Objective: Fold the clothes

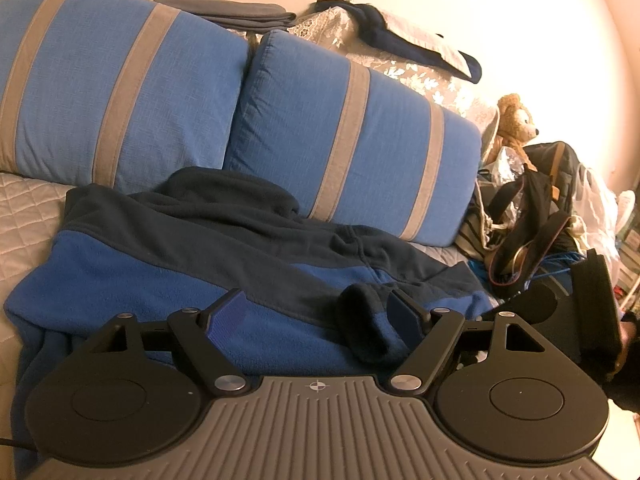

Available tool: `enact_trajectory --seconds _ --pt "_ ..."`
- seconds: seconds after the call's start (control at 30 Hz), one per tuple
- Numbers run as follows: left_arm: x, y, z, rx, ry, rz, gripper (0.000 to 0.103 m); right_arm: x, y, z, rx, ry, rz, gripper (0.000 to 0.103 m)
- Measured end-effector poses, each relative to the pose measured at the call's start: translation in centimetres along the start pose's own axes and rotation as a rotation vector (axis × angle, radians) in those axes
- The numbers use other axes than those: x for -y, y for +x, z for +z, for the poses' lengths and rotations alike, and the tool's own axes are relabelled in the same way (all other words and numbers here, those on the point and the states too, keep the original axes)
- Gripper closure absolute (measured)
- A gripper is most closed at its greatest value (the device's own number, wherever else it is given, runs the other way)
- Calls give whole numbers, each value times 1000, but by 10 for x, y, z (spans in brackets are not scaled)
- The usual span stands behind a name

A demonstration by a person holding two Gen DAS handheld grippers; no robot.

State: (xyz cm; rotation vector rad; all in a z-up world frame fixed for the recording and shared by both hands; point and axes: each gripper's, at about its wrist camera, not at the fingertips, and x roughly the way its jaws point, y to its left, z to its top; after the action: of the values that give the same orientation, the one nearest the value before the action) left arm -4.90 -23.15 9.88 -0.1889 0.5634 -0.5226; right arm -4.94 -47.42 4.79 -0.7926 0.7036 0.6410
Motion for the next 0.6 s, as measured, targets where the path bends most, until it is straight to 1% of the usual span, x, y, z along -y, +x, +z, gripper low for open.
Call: enact_trajectory --seconds 0.1,0.2,0.27,0.3,0.33,0.4,0.5,0.53,0.6 --pt "1 0 0 -2 1 -1 26 -4 -4 -3 -8 -9 40 102" --pt "1 0 0 -2 1 -1 26 -14 -5 -5 -13 -52 23 101" --pt "1 1 0 -3 1 0 26 -14 -5 -3 -4 -51 -23 83" --pt "1 1 0 -4 1 0 26 -14 -6 -3 8 -56 -56 76" --pt "1 1 0 -5 2 0 26 -13 -6 -2 13 -68 -81 71" --pt "1 1 0 -6 1 -1 26 -12 -4 -1 21 -92 -129 71" --pt "1 0 0 -5 1 -2 26 -11 2 0 8 -140 -175 71" --pt "0 0 0 -5 1 -3 26 -11 5 0 3 -152 -188 71" --pt "0 0 0 -6 1 -3 26 -10 10 1 -9 -160 -185 71"
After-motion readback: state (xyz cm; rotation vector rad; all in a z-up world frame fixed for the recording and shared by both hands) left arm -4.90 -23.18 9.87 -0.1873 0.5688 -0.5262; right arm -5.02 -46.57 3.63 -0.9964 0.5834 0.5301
